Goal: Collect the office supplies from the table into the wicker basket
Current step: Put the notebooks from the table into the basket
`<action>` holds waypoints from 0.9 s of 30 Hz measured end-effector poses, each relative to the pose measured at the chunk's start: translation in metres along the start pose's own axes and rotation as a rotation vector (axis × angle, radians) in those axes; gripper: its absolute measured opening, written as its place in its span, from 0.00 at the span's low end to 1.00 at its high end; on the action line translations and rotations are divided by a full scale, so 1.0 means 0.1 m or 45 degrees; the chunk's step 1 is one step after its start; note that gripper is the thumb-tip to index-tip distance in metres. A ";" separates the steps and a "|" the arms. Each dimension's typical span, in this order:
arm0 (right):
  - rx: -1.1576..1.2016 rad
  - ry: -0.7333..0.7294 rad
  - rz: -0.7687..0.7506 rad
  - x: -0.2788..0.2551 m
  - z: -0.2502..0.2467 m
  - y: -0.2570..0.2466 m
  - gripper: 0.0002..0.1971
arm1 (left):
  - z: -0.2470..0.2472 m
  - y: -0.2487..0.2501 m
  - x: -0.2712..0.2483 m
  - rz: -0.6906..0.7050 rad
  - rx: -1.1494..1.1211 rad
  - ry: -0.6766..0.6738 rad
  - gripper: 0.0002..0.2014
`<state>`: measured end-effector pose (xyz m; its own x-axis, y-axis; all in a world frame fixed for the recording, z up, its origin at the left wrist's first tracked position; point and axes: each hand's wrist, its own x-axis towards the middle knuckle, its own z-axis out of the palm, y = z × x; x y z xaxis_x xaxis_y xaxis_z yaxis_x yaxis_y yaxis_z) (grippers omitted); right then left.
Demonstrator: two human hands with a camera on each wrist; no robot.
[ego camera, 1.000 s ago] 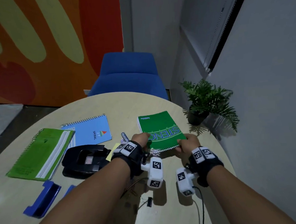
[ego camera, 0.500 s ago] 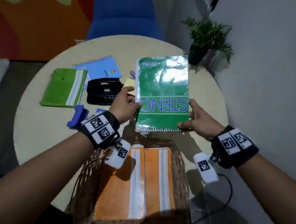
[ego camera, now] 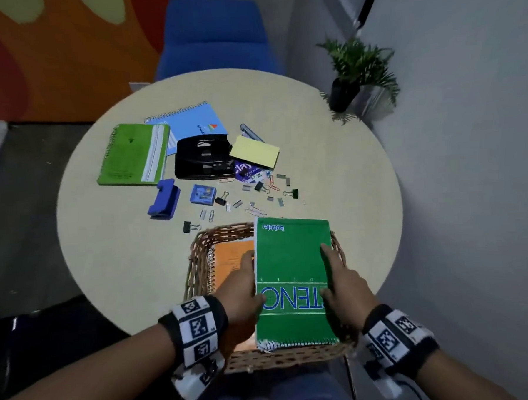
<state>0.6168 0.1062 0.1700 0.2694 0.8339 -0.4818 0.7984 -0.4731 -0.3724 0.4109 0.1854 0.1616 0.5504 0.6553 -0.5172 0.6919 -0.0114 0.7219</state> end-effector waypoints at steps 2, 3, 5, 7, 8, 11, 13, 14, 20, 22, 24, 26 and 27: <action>-0.123 0.025 0.007 -0.03 0.03 -0.04 0.40 | 0.05 -0.03 0.06 0.017 0.091 -0.046 0.52; -0.180 0.062 0.009 -0.04 0.03 -0.07 0.37 | 0.05 -0.03 0.09 0.016 0.171 -0.061 0.53; -0.278 0.114 -0.003 -0.04 0.03 -0.12 0.34 | 0.05 -0.03 0.14 -0.023 0.283 -0.093 0.53; -0.386 0.080 -0.052 -0.02 0.08 -0.17 0.38 | 0.06 -0.02 0.16 -0.077 0.316 -0.147 0.53; -0.459 0.020 -0.099 0.00 0.11 -0.19 0.40 | 0.06 -0.03 0.17 -0.105 0.329 -0.173 0.53; -0.665 -0.187 -0.167 0.06 0.18 -0.25 0.42 | 0.08 -0.04 0.20 -0.167 0.364 -0.212 0.52; -0.718 -0.251 -0.170 0.10 0.17 -0.27 0.41 | 0.08 -0.05 0.21 -0.192 0.372 -0.212 0.51; -0.720 -0.264 -0.178 0.11 0.16 -0.28 0.40 | 0.07 -0.05 0.20 -0.199 0.356 -0.217 0.49; -0.694 -0.371 -0.223 0.13 0.02 -0.37 0.30 | -0.31 0.02 0.07 -0.109 0.258 -0.141 0.15; -0.591 -0.425 -0.254 0.15 -0.14 -0.46 0.23 | -0.65 -0.01 0.04 -0.082 -0.011 0.023 0.17; -0.542 -0.438 -0.287 0.27 -0.37 -0.66 0.22 | -1.11 -0.14 0.07 -0.094 -0.213 0.240 0.15; -0.463 -0.349 -0.351 0.48 -0.55 -0.99 0.22 | -1.61 -0.40 0.16 -0.148 -0.361 0.467 0.13; -0.359 -0.292 -0.386 0.59 -0.61 -1.20 0.22 | -1.86 -0.54 0.24 -0.193 -0.401 0.602 0.11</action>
<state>0.5702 0.2298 0.2347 -0.0987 0.8232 -0.5590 0.9464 -0.0959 -0.3084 0.2999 0.3421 0.1959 0.1379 0.8986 -0.4165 0.5345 0.2865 0.7951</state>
